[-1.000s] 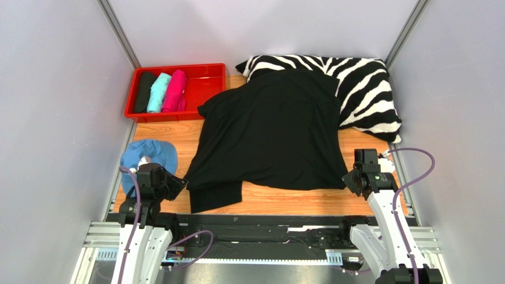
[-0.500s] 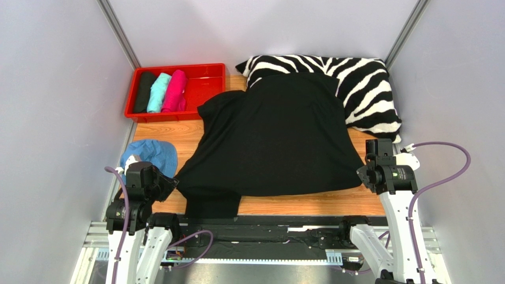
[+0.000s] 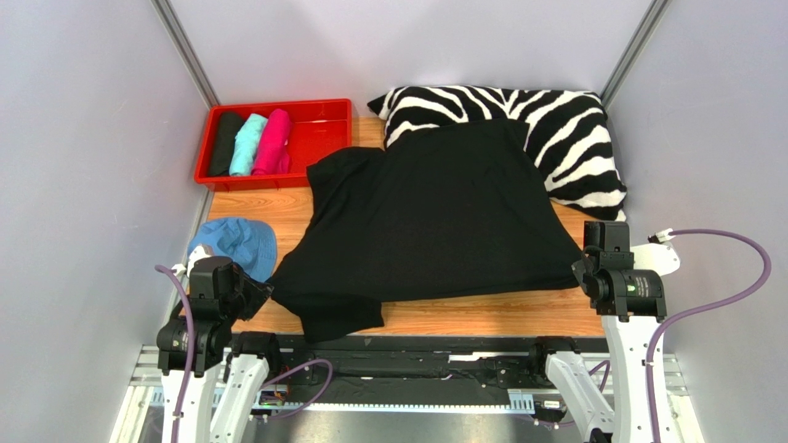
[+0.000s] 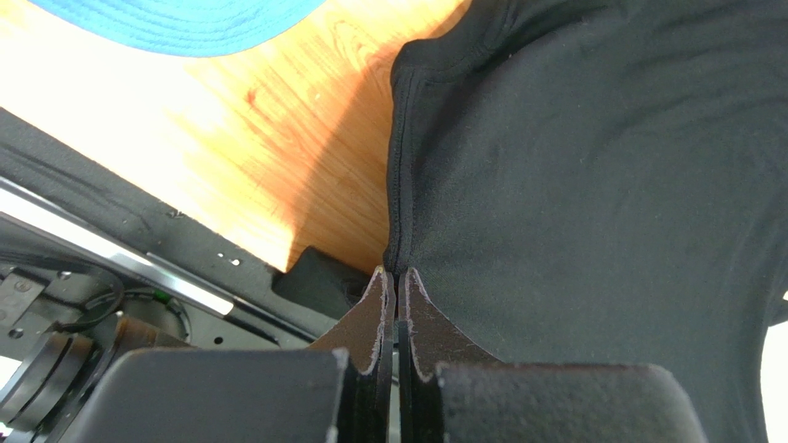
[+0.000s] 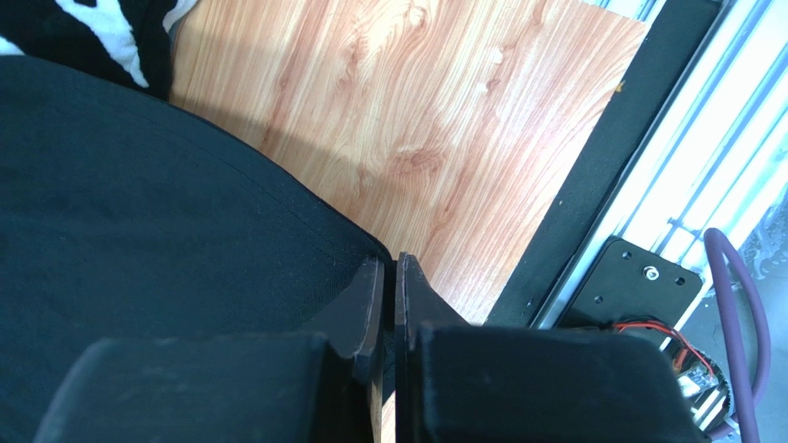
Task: Roll the t-shirts
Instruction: Flatten out the T-shirt at the center of the board.
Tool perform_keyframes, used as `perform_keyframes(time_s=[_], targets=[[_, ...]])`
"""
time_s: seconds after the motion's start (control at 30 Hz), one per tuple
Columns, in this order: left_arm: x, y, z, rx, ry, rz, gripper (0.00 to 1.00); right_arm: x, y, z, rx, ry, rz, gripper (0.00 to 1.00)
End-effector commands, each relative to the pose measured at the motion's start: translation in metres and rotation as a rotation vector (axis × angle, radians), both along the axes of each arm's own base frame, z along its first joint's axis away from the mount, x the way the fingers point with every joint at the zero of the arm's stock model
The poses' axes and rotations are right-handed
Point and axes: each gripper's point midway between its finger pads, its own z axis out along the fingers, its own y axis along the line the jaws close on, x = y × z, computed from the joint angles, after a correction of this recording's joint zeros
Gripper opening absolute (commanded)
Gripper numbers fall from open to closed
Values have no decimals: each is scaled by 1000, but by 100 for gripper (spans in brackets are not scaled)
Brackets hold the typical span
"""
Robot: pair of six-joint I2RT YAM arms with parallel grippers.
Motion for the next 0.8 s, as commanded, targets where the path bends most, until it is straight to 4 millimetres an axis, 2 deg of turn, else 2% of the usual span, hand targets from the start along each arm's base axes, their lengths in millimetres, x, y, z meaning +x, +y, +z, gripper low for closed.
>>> perform_keyframes(time_s=[0.0, 0.17, 0.33, 0.77], targets=[[-8, 12, 10, 63, -21, 22, 0, -38, -19, 6, -85, 81, -87, 0], [-17, 16, 17, 78, -39, 33, 0, -46, -21, 15, -97, 33, -94, 0], [-22, 16, 19, 80, -51, 31, 0, -51, -20, 14, -90, 41, -88, 0], [-35, 19, 6, 88, -36, 39, 0, -62, -16, 6, -70, 40, -83, 0]])
